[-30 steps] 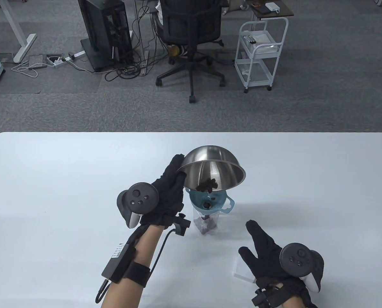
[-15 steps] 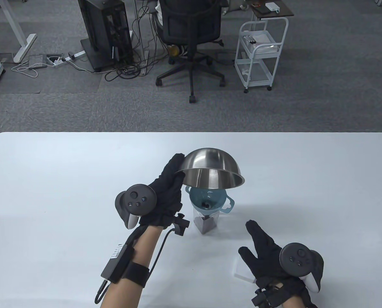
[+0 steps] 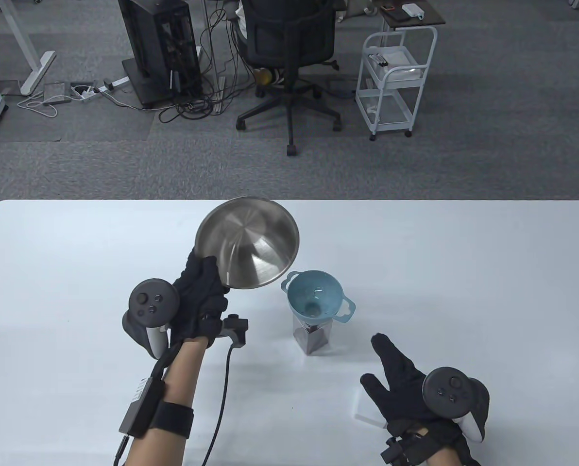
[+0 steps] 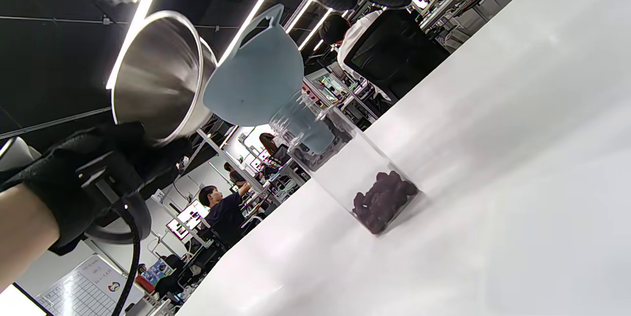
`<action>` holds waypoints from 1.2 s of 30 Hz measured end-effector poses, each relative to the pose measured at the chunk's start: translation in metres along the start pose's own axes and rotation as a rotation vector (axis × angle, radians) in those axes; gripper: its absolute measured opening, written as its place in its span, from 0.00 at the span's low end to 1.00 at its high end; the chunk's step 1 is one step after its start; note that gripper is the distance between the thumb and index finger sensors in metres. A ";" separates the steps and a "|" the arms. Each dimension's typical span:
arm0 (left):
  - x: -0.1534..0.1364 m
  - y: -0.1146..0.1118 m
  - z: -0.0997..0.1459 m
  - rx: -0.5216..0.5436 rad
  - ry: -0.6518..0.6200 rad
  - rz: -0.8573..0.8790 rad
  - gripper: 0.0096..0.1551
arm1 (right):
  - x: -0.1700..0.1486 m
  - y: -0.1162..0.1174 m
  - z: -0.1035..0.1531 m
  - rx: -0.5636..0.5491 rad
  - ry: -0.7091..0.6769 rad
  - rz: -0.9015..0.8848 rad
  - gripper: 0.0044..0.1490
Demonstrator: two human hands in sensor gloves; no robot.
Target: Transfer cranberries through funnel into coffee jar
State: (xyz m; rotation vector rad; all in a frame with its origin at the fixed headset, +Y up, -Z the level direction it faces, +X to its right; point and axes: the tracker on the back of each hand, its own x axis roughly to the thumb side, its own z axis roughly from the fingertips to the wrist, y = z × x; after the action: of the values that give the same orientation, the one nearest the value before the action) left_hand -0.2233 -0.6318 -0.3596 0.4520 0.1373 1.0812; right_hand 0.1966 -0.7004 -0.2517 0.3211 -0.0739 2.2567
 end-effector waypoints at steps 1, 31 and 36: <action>-0.007 0.005 0.000 0.003 0.038 -0.008 0.21 | 0.000 0.000 0.000 0.000 0.001 -0.001 0.54; -0.145 0.024 0.031 -0.066 0.667 -0.128 0.26 | 0.000 0.000 0.000 0.004 0.003 -0.007 0.54; -0.150 0.021 0.033 -0.075 0.689 -0.130 0.26 | 0.000 0.000 0.000 0.004 0.004 -0.008 0.54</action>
State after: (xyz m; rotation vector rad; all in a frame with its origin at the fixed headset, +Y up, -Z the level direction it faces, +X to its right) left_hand -0.3006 -0.7642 -0.3375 -0.0142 0.7214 1.0732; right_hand 0.1967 -0.7002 -0.2518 0.3182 -0.0652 2.2503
